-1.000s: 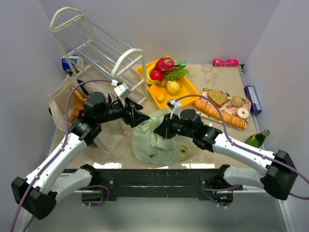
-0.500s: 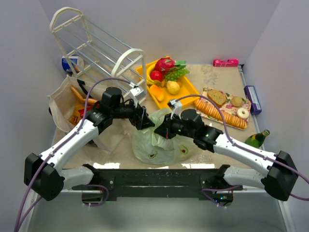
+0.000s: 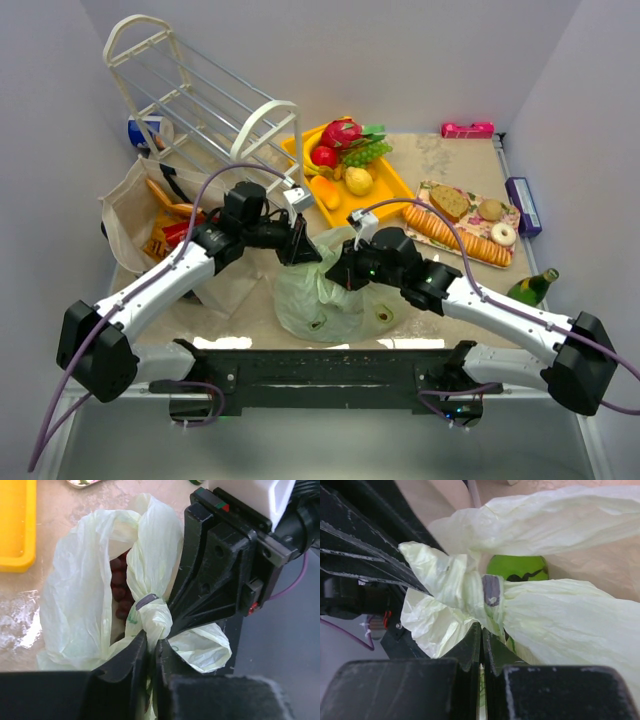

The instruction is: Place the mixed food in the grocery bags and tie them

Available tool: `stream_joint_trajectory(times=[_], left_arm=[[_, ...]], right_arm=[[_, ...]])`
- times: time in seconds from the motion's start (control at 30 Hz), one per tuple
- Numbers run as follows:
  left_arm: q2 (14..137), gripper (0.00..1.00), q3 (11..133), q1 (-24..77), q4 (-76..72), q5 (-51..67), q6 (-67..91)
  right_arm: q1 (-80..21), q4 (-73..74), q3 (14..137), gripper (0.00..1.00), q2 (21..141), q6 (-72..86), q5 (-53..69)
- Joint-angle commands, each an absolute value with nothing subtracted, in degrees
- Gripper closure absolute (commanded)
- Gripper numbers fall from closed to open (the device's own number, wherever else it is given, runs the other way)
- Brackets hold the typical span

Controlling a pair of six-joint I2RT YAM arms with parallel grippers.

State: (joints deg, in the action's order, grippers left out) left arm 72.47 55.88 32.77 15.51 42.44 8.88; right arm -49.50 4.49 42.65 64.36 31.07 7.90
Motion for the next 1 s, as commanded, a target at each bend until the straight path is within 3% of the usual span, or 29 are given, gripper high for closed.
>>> stream_joint_trajectory(times=[0.0,0.13,0.3,0.4,0.77,0.97], left_arm=[[71.6,0.99,55.6,33.1,11.3,46.0,9.4],[69.6,1.00,52.0,33.7,7.8,45.2,10.5],[64.6,1.00,46.9,36.6,-1.0,36.9,11.1],[61.5,1.00,44.3,38.7,-4.0,29.9,11.1],[52.3,1.00,36.0,48.3,-12.1,9.7,10.5],[52.4,1.00,34.9,54.8,-13.1,0.3,9.8]], right_arm=[[-49.8,8.5,45.2,1.00,63.3,28.3,3.8],[-49.8,10.1,45.9,1.00,62.9,28.1,3.8],[-49.8,9.9,46.4,0.47,58.4,33.4,6.8],[-49.8,8.9,45.4,0.27,53.1,40.2,6.4],[-50.0,-3.5,38.3,0.27,45.9,75.4,7.9],[-51.2,4.2,39.6,0.20,46.2,81.0,1.7]])
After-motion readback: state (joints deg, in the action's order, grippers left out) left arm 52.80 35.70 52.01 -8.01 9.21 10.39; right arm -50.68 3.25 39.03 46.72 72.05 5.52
